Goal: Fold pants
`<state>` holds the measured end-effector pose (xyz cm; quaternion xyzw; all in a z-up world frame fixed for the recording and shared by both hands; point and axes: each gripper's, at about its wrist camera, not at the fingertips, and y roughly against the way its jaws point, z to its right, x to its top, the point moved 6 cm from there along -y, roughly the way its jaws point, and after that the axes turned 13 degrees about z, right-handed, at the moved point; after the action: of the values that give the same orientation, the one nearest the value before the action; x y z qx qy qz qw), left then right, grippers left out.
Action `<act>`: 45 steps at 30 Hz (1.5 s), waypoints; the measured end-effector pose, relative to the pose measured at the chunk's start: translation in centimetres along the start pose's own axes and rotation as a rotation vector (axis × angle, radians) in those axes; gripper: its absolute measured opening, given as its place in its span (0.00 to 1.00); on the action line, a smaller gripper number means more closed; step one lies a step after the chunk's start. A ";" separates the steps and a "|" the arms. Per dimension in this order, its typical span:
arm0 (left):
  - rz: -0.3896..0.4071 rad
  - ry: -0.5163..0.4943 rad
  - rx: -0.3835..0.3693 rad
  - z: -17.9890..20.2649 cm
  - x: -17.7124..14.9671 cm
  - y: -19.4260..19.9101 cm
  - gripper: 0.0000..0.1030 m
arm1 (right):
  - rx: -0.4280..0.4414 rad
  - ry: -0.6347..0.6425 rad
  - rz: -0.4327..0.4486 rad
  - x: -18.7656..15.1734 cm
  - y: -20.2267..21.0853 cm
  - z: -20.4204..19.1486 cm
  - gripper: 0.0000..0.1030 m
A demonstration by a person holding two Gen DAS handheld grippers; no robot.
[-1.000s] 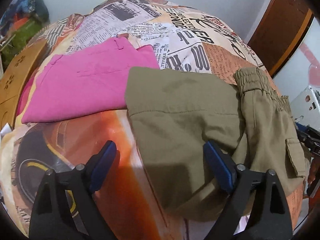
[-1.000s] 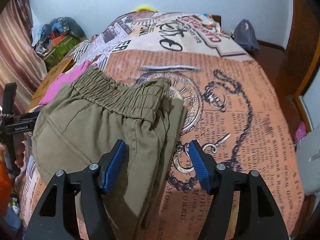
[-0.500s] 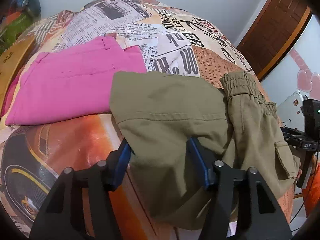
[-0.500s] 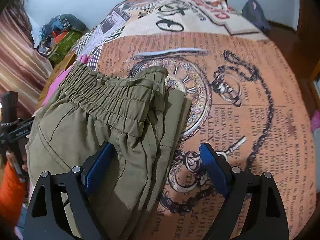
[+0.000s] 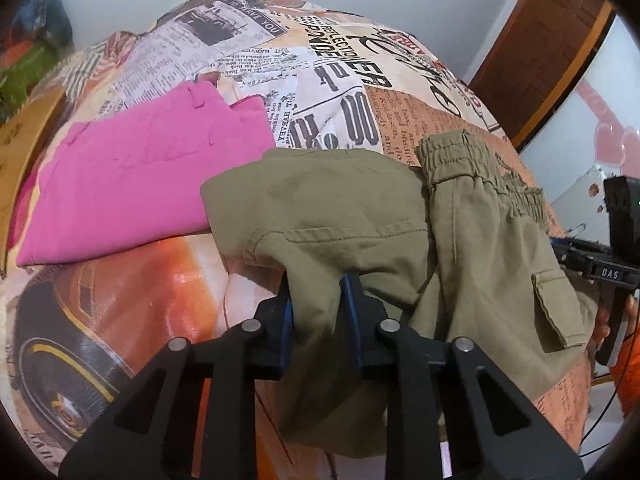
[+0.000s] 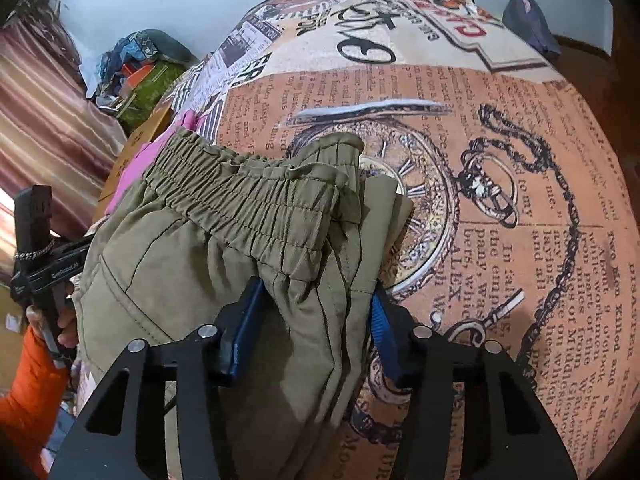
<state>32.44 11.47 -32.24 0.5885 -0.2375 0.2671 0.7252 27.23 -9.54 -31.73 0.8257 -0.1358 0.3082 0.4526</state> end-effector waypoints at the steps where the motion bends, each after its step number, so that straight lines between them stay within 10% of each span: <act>1: -0.003 -0.002 0.000 -0.1 0.0 0.1 0.22 | -0.003 0.010 0.003 0.1 0.1 -0.1 0.39; 6: -0.028 0.027 0.014 -1.7 -0.4 0.2 0.56 | -0.021 0.054 0.008 0.3 0.0 -0.3 0.38; 12: -0.042 0.113 -0.062 -2.2 -0.3 -1.1 0.60 | -0.022 0.057 0.019 0.4 -0.2 -0.3 0.37; 16: -0.028 0.169 -0.132 -2.1 0.0 -1.5 0.38 | -0.025 0.059 0.034 0.5 0.0 -0.5 0.34; 24: 0.014 0.046 -0.024 -0.4 1.1 -0.4 0.07 | -0.023 0.093 0.072 1.4 0.7 -1.3 0.22; 45: 0.196 -0.069 0.038 0.8 5.2 9.2 0.03 | 0.002 0.245 0.182 6.2 5.3 -8.4 0.15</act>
<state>30.14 12.78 -21.99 0.5851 -0.3136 0.3205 0.6757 26.10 -5.18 -20.97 0.7667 -0.1535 0.4466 0.4350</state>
